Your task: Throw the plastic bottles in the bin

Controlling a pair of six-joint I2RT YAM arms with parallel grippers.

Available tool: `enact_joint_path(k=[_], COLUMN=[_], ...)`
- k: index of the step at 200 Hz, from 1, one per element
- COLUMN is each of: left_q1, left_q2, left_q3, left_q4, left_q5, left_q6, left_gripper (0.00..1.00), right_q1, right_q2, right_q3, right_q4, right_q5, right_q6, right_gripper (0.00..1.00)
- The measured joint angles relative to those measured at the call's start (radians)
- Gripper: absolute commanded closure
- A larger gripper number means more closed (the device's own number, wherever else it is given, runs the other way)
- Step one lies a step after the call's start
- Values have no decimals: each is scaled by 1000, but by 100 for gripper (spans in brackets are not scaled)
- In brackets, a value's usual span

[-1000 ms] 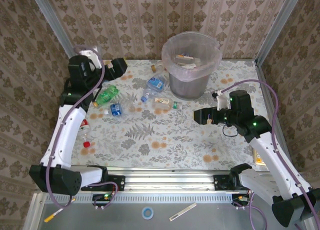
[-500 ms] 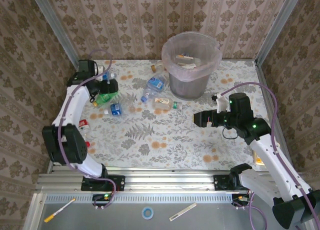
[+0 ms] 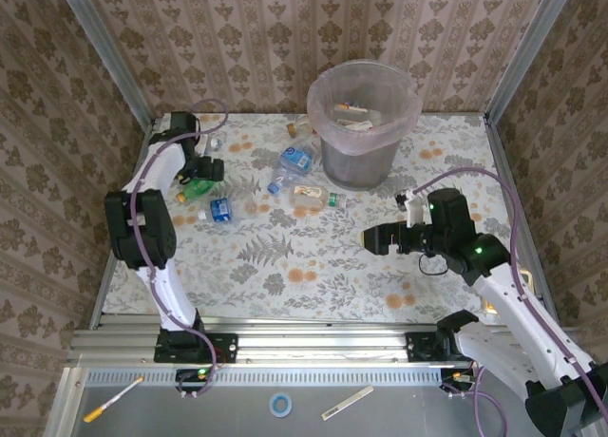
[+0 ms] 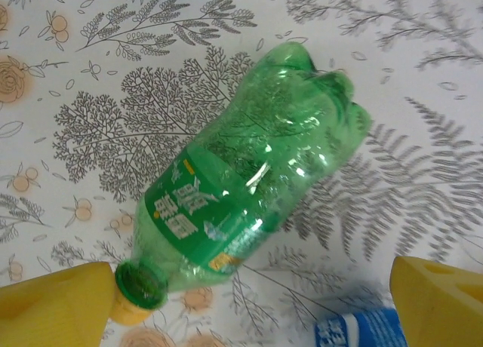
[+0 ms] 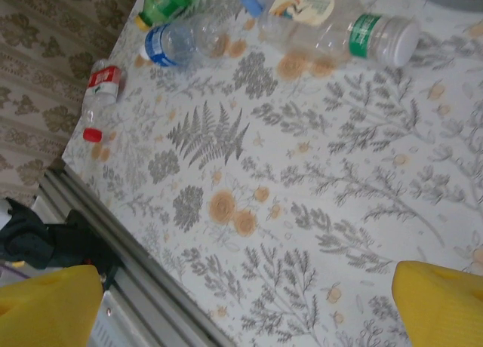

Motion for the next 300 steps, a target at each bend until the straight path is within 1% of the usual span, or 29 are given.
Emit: enact_joint_path(k=[32,62,102,123,151,162,188,206,240,260,300], left_q1=[0,0,-3,-7,-8,-8,-9,-13,-22,-26,-26], left_q2=[86,147,218,235,235,235,217,197,148,108,-27], left_q3=[52,86,117,117,117,112,85,52,-12,-22,-22], left_q4=[-5,-13,-28,-34,-34,-28,-3,17,42,44,63], left_q5=[-33,-56,-63,-62,-61,-62,-62,-62,-62,-62,-56], left_q6=[13,19,27,27,37,36,37,38,38,37,19], left_gripper=[7,7,11,16,29,32,40,44,45,46,47], right_q1=[50,57,70,72,74,74,75,76,76,76,76], right_q2=[-47,-76,-84,-84,-84,-82,-82,-82,-82,-82,-91], right_q3=[-52,-73,-74,-76,-76,-76,-76,-76,-76,-76,-76], right_q4=[3,1,-1,-1,-1,-1,-2,-2,-3,-7,-21], right_q5=[11,17,21,26,34,36,39,42,46,50,65], right_q6=[27,48,56,56,56,56,56,56,55,55,55], right_gripper=[0,0,0,0,0,0,0,0,0,0,0])
